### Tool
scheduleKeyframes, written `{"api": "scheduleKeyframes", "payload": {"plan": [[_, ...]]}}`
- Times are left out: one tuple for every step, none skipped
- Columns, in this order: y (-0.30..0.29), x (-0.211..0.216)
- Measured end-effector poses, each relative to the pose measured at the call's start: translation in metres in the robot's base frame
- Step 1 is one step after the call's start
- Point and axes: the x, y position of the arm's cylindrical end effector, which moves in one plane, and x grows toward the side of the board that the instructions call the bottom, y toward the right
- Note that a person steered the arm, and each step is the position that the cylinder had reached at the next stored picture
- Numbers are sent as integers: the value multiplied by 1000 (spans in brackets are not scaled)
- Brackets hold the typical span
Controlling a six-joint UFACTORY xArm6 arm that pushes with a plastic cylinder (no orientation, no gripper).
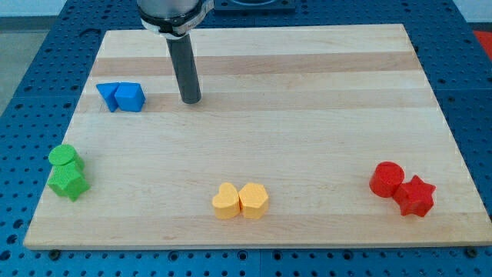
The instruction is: Push the green star slightly towards right
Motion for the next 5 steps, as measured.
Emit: {"api": "scheduleKeyframes", "payload": {"plan": [[0, 0], [7, 8], [28, 14], [32, 16], [32, 18]]}}
